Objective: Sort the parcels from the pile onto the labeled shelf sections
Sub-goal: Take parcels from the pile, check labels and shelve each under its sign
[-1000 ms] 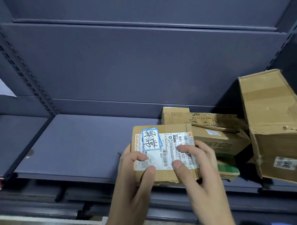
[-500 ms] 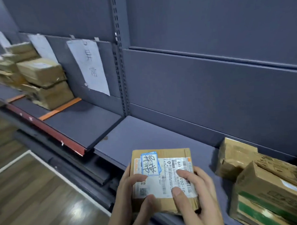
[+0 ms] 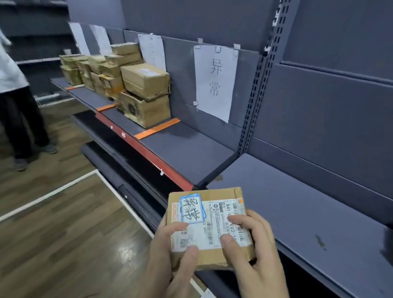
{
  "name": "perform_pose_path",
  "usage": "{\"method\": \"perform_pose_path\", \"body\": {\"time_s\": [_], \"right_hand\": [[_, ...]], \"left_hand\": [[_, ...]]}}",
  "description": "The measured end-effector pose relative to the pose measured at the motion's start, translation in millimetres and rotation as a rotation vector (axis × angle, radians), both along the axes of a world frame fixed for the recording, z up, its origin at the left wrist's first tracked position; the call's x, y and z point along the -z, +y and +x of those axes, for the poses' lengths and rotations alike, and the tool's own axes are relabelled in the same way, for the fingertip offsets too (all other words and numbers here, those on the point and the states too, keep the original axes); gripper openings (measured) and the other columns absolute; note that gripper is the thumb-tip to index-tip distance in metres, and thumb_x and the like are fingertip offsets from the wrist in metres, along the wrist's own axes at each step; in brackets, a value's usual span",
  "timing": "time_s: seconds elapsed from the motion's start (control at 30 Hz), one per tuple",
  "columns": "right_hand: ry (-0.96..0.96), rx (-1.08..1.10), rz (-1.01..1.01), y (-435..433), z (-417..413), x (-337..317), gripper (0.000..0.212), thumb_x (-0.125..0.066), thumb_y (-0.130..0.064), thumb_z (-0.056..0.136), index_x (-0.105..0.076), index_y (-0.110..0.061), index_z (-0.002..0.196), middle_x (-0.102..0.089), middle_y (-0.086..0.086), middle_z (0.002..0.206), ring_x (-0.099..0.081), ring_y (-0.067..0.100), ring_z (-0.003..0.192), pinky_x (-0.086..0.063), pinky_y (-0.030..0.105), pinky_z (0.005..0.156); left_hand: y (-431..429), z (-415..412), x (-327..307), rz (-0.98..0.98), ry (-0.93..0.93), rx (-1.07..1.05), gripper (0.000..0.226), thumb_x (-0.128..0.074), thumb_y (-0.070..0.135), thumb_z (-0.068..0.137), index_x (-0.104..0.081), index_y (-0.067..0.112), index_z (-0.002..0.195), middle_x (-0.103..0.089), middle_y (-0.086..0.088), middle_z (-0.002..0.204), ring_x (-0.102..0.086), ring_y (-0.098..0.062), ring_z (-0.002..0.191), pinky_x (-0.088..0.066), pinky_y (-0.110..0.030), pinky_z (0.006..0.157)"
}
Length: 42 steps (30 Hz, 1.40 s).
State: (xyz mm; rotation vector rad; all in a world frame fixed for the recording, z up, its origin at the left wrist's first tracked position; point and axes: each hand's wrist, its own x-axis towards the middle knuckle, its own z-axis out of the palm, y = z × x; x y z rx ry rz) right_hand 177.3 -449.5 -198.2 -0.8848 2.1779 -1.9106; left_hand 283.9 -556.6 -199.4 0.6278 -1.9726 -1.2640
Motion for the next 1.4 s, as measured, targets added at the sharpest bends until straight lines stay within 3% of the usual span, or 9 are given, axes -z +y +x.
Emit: {"method": "perform_pose_path", "body": {"time_s": [0.07, 0.23, 0.43, 0.57, 0.67, 0.93, 1.17, 1.27, 1.4], "right_hand": [[-0.011, -0.031, 0.012, -23, 10, 1, 0.033, -0.060, -0.050, 0.069, -0.061, -0.042, 0.101, -0.047, -0.030, 0.124, -0.050, -0.008, 0.115, -0.038, 0.000, 0.078], [-0.056, -0.110, 0.008, -80, 19, 4, 0.027, -0.062, -0.029, 0.075, -0.060, -0.043, 0.098, -0.046, -0.035, 0.119, -0.049, -0.013, 0.112, -0.041, -0.002, 0.068], [-0.061, -0.137, 0.022, -169, 4, 19, 0.025, -0.062, -0.031, 0.077, -0.063, -0.040, 0.101, -0.045, -0.033, 0.122, -0.049, -0.012, 0.114, -0.043, 0.000, 0.068], [-0.035, -0.141, 0.008, -240, -20, 32, 0.024, -0.063, -0.032, 0.080, -0.063, -0.039, 0.104, -0.043, -0.033, 0.124, -0.048, -0.011, 0.115, -0.041, -0.001, 0.074], [-0.053, -0.125, -0.003, -290, -40, 34, 0.022, -0.064, -0.031, 0.082, -0.062, -0.040, 0.103, -0.042, -0.033, 0.123, -0.047, -0.011, 0.115, -0.039, -0.002, 0.074], [-0.045, -0.066, 0.025, -381, -87, 22, 0.025, -0.057, -0.038, 0.080, -0.058, -0.043, 0.105, -0.037, -0.034, 0.126, -0.044, -0.014, 0.117, -0.037, -0.002, 0.077], [-0.080, 0.121, 0.007, -443, -141, 33, 0.026, -0.061, -0.021, 0.093, -0.056, -0.038, 0.112, -0.035, -0.036, 0.126, -0.048, -0.009, 0.114, -0.040, 0.003, 0.076], [-0.078, 0.256, -0.001, -472, -167, 43, 0.028, -0.058, -0.012, 0.094, -0.055, -0.032, 0.113, -0.037, -0.026, 0.128, -0.049, -0.013, 0.108, -0.039, 0.002, 0.075], [-0.095, 0.449, 0.018, -513, -206, 67, 0.024, -0.053, -0.014, 0.096, -0.055, -0.028, 0.115, -0.039, -0.015, 0.130, -0.040, -0.018, 0.114, -0.035, -0.001, 0.080]], "left_hand": [[-20, 12, 0, 0.038, -0.017, -0.003, 0.035, -0.062, 0.020, 0.081, -0.050, 0.046, 0.101, -0.052, 0.003, 0.137, -0.061, 0.001, 0.102, -0.045, -0.005, 0.069], [-69, 24, 2, 0.082, -0.079, -0.089, 0.051, -0.061, 0.006, 0.087, -0.044, 0.053, 0.097, -0.044, 0.022, 0.138, -0.046, 0.014, 0.111, -0.038, 0.002, 0.073], [-151, 11, 5, 0.215, -0.065, -0.104, 0.056, -0.058, -0.003, 0.087, -0.051, 0.053, 0.089, -0.052, 0.014, 0.133, -0.054, 0.015, 0.103, -0.041, 0.002, 0.067], [-221, -15, 11, 0.231, -0.047, -0.087, 0.039, -0.056, -0.013, 0.084, -0.059, 0.024, 0.095, -0.057, -0.004, 0.131, -0.061, 0.011, 0.087, -0.043, -0.001, 0.064], [-273, -34, 17, 0.239, -0.047, -0.090, 0.034, -0.056, -0.011, 0.085, -0.058, 0.019, 0.101, -0.056, -0.007, 0.133, -0.062, 0.002, 0.087, -0.044, -0.003, 0.067], [-371, -86, 0, 0.207, -0.088, -0.033, 0.027, -0.059, 0.013, 0.091, -0.053, 0.034, 0.106, -0.056, 0.016, 0.129, -0.056, 0.011, 0.101, -0.040, -0.001, 0.068], [-462, -166, 12, 0.120, -0.100, 0.232, 0.026, -0.054, 0.011, 0.093, -0.053, 0.029, 0.111, -0.054, 0.018, 0.124, -0.053, 0.003, 0.108, -0.041, -0.004, 0.076], [-502, -211, 21, 0.117, -0.119, 0.400, 0.024, -0.053, 0.013, 0.094, -0.052, 0.030, 0.111, -0.055, 0.026, 0.115, -0.052, 0.004, 0.108, -0.042, -0.007, 0.076], [-552, -274, 42, 0.118, -0.200, 0.609, 0.021, -0.051, 0.013, 0.095, -0.050, 0.029, 0.109, -0.054, 0.015, 0.118, -0.052, 0.000, 0.106, -0.041, -0.008, 0.078]]}}
